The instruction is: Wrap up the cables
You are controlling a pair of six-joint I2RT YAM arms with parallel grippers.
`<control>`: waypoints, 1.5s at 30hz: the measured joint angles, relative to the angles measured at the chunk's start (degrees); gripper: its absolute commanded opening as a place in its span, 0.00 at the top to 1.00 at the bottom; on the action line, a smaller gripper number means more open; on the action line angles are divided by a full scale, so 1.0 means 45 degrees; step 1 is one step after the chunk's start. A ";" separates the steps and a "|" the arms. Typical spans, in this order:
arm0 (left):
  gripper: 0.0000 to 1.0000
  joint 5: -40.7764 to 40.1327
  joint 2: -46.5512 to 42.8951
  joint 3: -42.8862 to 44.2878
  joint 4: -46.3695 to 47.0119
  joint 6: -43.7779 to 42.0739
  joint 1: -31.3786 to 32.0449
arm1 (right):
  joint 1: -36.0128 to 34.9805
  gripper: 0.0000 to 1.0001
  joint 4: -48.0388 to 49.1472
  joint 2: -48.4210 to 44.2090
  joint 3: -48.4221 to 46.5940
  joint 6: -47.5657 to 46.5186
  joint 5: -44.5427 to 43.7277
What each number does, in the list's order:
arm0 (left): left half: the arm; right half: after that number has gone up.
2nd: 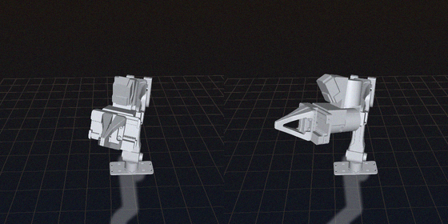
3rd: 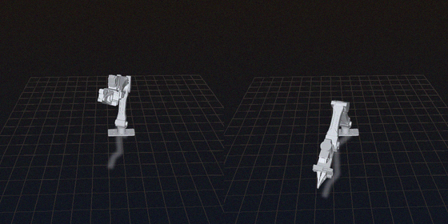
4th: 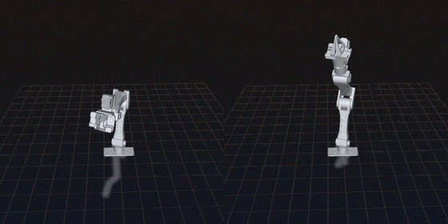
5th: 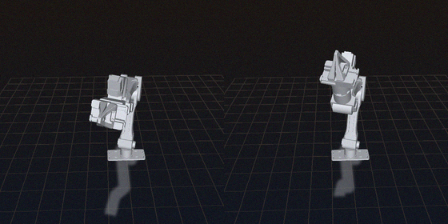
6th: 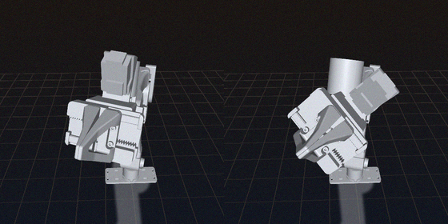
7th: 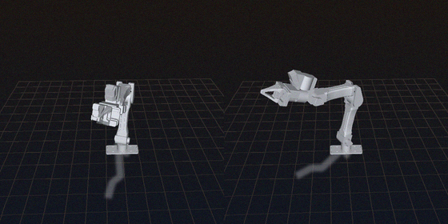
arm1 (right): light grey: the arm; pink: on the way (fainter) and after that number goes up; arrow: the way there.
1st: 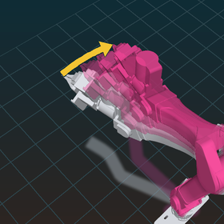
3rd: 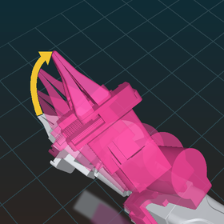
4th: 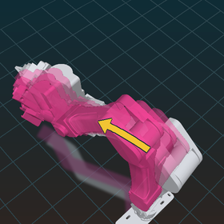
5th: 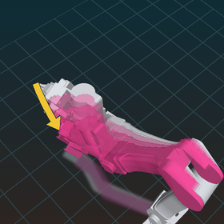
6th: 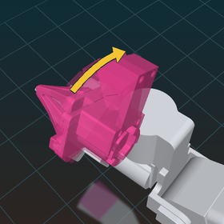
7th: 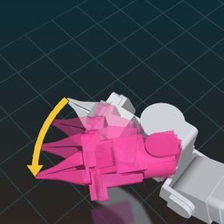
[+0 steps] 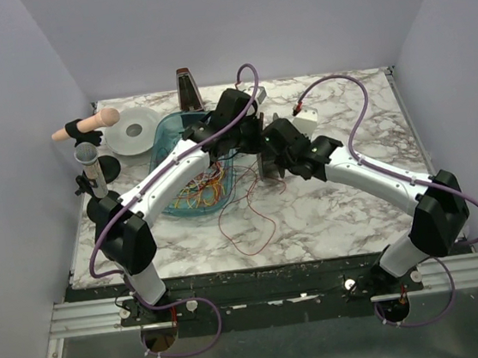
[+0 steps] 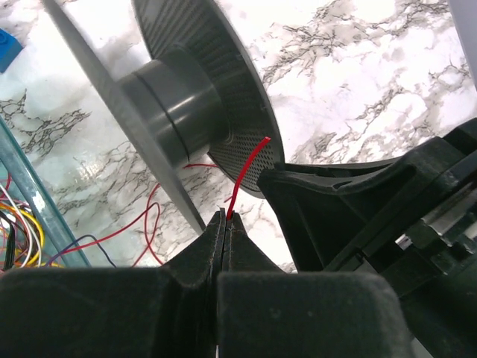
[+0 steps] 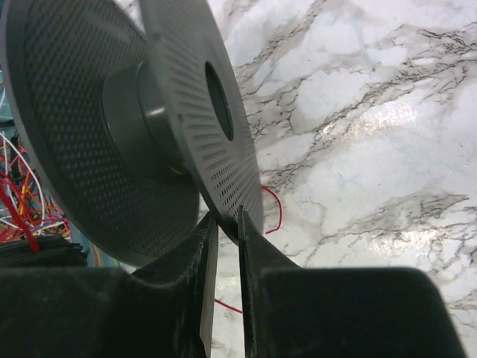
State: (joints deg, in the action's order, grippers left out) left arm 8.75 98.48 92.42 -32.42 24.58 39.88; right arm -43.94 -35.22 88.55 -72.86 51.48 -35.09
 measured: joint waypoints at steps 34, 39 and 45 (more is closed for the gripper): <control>1.00 0.0835 -0.0355 0.0194 -0.0583 0.0029 -0.0733 | 0.0835 0.28 0.3774 -0.5153 0.1117 -0.4677 0.4692; 1.00 0.1729 -0.1379 0.0078 -0.0835 0.0112 -0.0777 | 0.1996 0.34 0.4707 -0.4906 0.1001 -0.4430 0.7708; 1.00 0.2341 -0.2011 0.0073 -0.0840 0.0432 -0.0777 | 0.2127 0.44 0.5523 -0.3959 0.1015 -0.3415 0.9466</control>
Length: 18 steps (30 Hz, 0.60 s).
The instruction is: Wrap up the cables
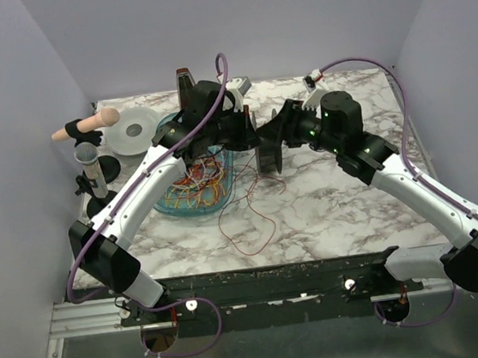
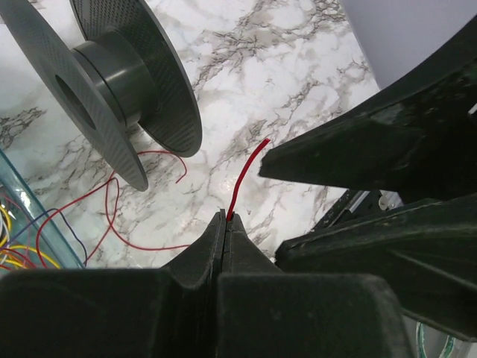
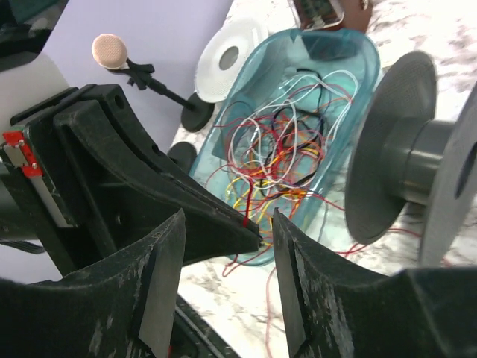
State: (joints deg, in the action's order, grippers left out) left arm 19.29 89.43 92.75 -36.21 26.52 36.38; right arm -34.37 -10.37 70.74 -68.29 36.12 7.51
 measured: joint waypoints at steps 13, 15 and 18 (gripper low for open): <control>1.00 0.0214 0.0000 -0.0121 -0.0073 0.0267 0.0000 | 0.0000 0.83 0.1292 0.1166 0.0000 0.0879 0.0204; 1.00 0.0214 0.0000 -0.0121 -0.0078 0.0262 0.0000 | 0.0000 0.99 0.1341 0.1277 0.0000 0.0903 0.0199; 0.99 0.0209 0.0000 -0.0121 -0.0063 0.0262 -0.0005 | 0.0000 0.99 0.1336 0.1282 0.0000 0.0753 0.0165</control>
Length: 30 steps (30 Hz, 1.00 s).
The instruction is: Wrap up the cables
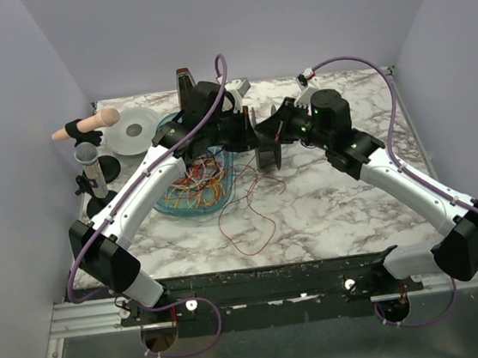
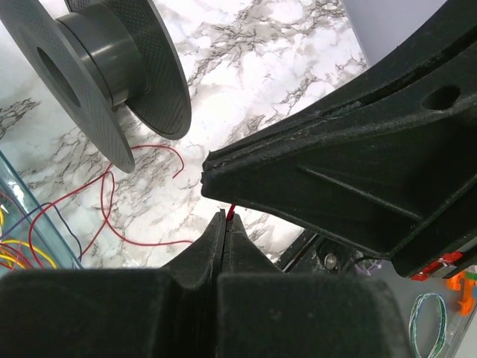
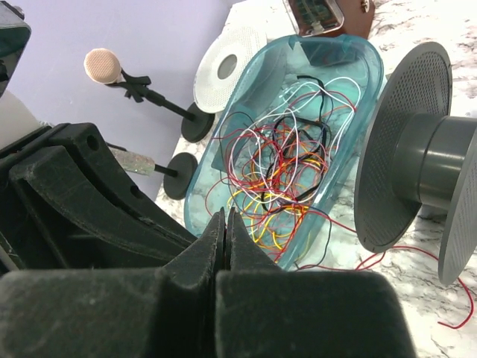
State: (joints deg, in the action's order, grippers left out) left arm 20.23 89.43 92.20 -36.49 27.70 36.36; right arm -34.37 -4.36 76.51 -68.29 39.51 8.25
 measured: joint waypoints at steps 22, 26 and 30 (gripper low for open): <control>0.14 -0.3784 0.2584 0.3293 0.0287 -0.1773 -0.0500 | 0.0495 0.99 -0.3701 -0.3094 0.1224 -0.5659 0.0049; 0.06 -0.4789 0.4760 0.4099 0.0466 -0.1783 -0.0447 | 0.0495 0.99 -0.4182 -0.3123 0.1365 -0.5717 0.0044; 0.22 -0.5319 0.6081 0.4566 0.0427 -0.1967 -0.0432 | 0.0495 0.99 -0.4333 -0.3128 0.1365 -0.5829 0.0039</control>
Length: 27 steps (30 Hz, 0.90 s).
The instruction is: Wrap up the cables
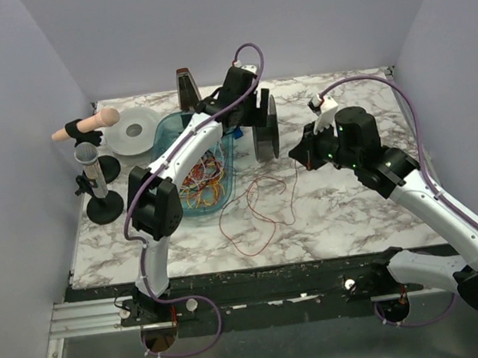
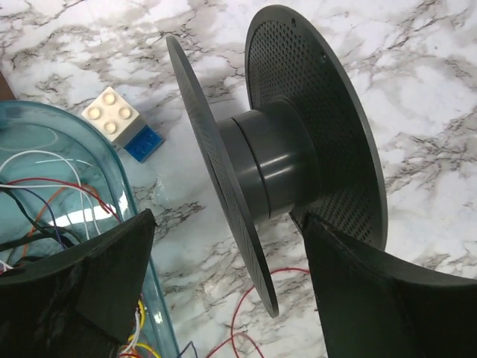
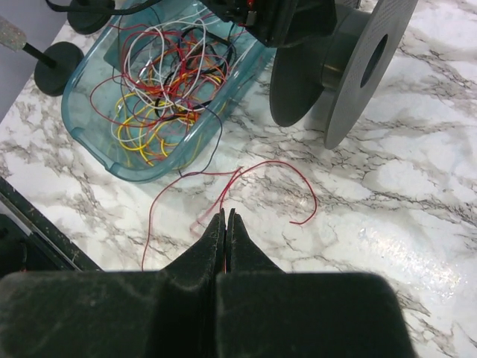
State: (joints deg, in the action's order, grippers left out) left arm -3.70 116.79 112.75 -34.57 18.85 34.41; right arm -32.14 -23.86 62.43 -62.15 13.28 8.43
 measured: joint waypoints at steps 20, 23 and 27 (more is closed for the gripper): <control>1.00 0.1632 -0.0903 -0.1642 0.0510 0.0291 -0.0073 | 0.0000 0.99 0.1719 0.1384 -0.0724 0.2351 0.1307; 1.00 0.1642 -0.1282 -0.2016 0.0413 -0.0044 0.0155 | 0.0000 0.99 0.3147 0.1957 -0.0724 0.3643 0.1447; 1.00 0.1642 -0.1540 -0.2166 0.0165 -0.0850 0.0695 | 0.0000 0.99 0.4658 0.2171 -0.0481 0.4940 0.1064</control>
State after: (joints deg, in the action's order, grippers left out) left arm 3.68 109.86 103.00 -33.82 15.03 37.54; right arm -32.14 -2.90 72.20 -64.31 35.51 13.21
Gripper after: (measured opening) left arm 0.015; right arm 0.014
